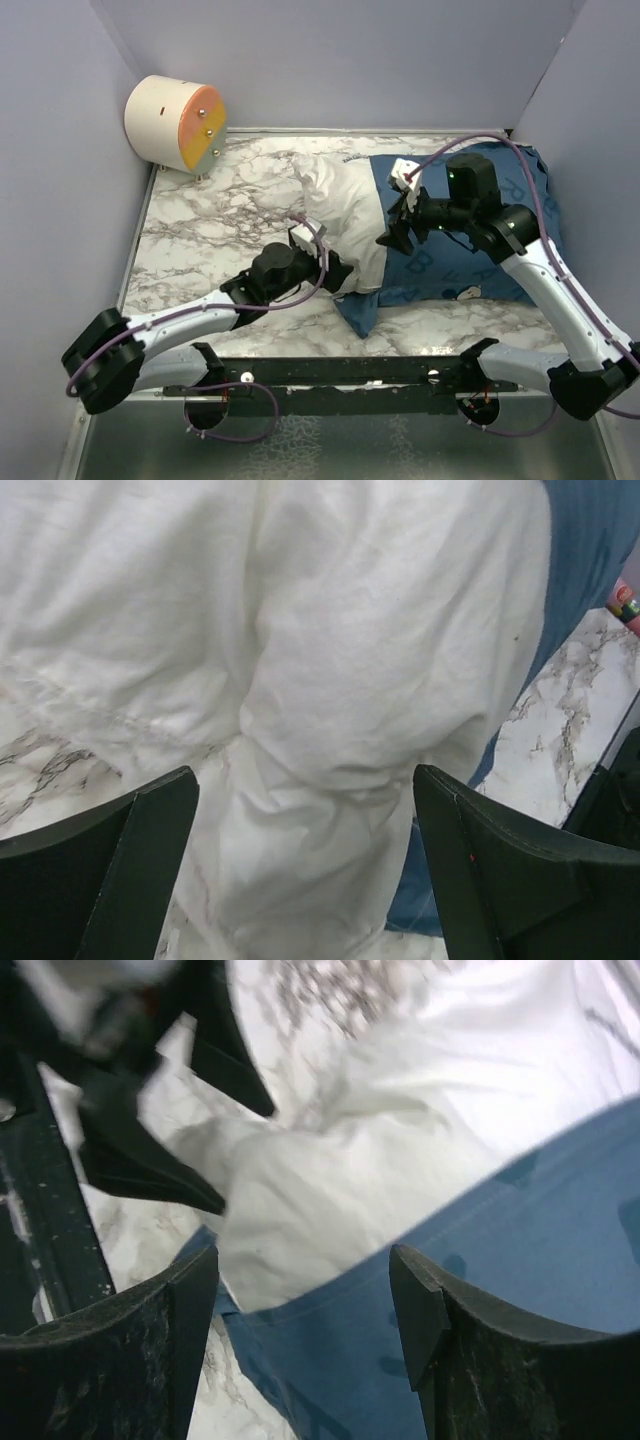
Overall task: Put the pillow into the pillowcase
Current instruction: Stuff the pillow into the pillowcase.
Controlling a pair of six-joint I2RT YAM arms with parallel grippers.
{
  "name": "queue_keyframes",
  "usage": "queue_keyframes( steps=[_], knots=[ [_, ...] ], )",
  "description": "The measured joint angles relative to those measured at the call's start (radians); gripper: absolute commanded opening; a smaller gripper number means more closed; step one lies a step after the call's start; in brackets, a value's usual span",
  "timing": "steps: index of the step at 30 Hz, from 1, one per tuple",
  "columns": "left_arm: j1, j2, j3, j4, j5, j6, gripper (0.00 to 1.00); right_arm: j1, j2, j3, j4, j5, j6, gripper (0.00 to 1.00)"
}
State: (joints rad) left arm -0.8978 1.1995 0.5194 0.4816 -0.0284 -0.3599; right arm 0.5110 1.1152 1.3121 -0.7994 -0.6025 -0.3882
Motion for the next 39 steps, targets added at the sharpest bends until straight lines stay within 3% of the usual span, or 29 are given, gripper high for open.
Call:
queue_keyframes(
  steps=[5,9,12,18,20,21,24,25,29,34,39],
  knots=[
    [0.027,-0.209,0.005,-0.198,0.029,-0.013,0.94,-0.001,0.073,-0.005,0.009,0.220,0.082,0.66],
    [0.041,-0.285,0.071,-0.307,0.048,-0.039,0.94,-0.001,0.078,-0.006,0.027,0.346,0.107,0.57],
    [0.050,-0.269,0.143,-0.331,0.061,-0.059,0.95,-0.001,0.084,-0.012,0.051,0.418,0.118,0.41],
    [0.059,-0.026,0.330,-0.309,0.069,-0.076,0.96,-0.001,0.116,-0.046,0.079,0.466,0.126,0.42],
    [0.061,0.076,0.377,-0.303,0.070,-0.076,0.89,-0.001,0.121,-0.049,0.079,0.465,0.130,0.45],
    [0.061,0.119,0.393,-0.300,0.070,-0.076,0.81,-0.001,0.121,-0.049,0.080,0.463,0.131,0.47],
    [0.073,0.240,0.410,-0.277,0.075,-0.088,0.45,-0.002,0.117,-0.039,0.075,0.436,0.136,0.52],
    [0.076,0.264,0.410,-0.265,0.085,-0.098,0.38,-0.003,0.113,-0.037,0.073,0.418,0.142,0.54],
    [0.089,0.313,0.402,-0.166,0.152,-0.132,0.26,-0.011,0.105,-0.036,0.065,0.345,0.158,0.60],
    [0.105,0.375,0.393,-0.021,0.243,-0.182,0.13,-0.013,0.126,-0.051,0.071,0.330,0.166,0.60],
    [0.107,0.447,0.392,0.085,0.300,-0.216,0.07,-0.014,0.161,-0.082,0.082,0.399,0.159,0.53]
  ],
)
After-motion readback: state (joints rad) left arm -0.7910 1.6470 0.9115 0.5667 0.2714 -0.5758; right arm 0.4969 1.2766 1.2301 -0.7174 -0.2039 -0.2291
